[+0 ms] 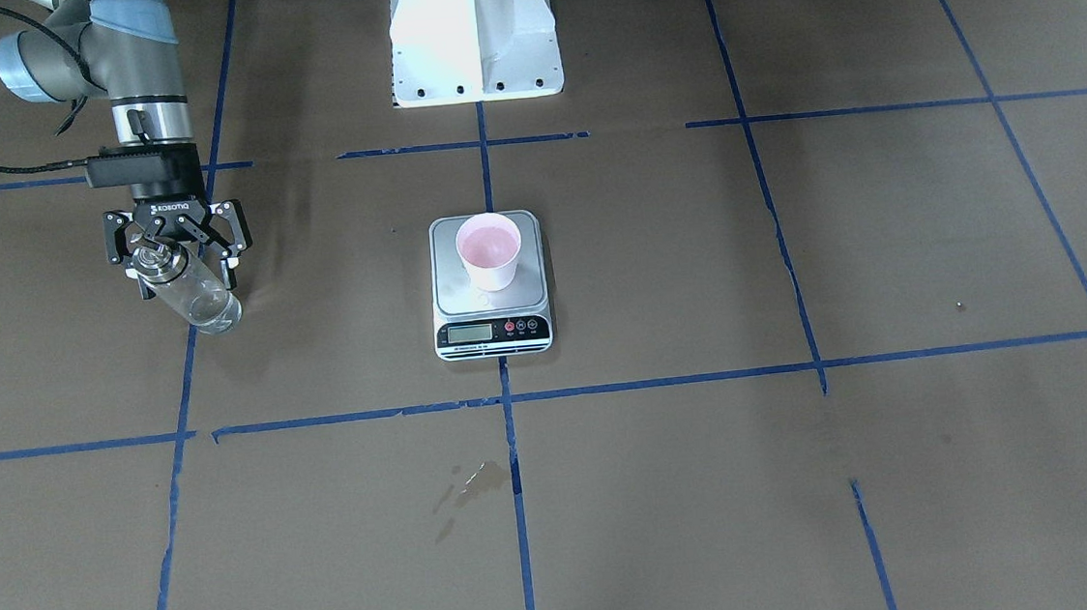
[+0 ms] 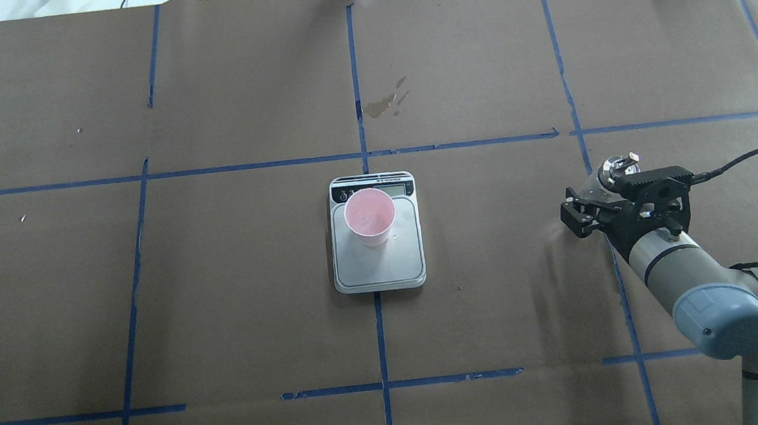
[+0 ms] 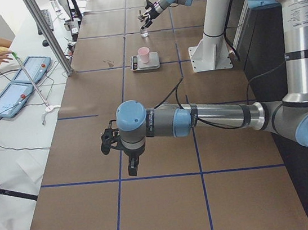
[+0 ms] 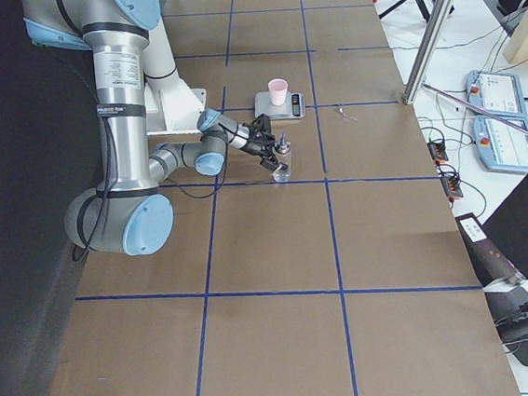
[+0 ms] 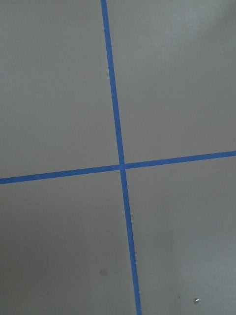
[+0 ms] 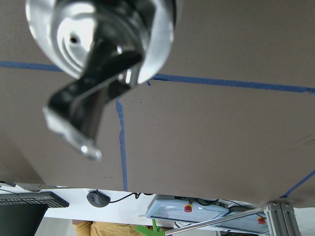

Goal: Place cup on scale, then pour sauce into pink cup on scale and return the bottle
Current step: 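Lower the bottle onto the table with the right gripper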

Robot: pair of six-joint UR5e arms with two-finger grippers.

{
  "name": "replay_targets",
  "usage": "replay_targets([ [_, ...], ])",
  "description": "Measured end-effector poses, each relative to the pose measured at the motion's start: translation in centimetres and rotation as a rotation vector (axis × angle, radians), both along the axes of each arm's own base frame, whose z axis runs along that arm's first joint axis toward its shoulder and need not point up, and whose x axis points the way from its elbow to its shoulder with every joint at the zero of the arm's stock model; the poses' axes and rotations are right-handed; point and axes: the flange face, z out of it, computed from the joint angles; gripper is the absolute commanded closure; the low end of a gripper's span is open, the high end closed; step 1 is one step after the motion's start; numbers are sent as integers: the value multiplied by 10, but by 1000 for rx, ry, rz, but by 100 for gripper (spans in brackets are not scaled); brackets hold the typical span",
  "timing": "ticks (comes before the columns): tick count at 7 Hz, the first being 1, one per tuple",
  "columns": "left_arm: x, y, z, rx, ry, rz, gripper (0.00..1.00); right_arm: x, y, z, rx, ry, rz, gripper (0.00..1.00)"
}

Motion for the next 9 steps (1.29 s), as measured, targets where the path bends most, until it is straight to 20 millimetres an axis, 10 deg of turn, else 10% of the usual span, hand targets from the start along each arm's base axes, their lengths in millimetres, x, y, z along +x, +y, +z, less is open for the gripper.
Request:
replay_targets([
  [7, 0, 0, -1, 3, 0, 1, 0, -11, 59, 27, 12, 28, -87, 0],
  [9, 0, 0, -1, 5, 0, 1, 0, 12, 68, 23, -8, 25, -127, 0],
])
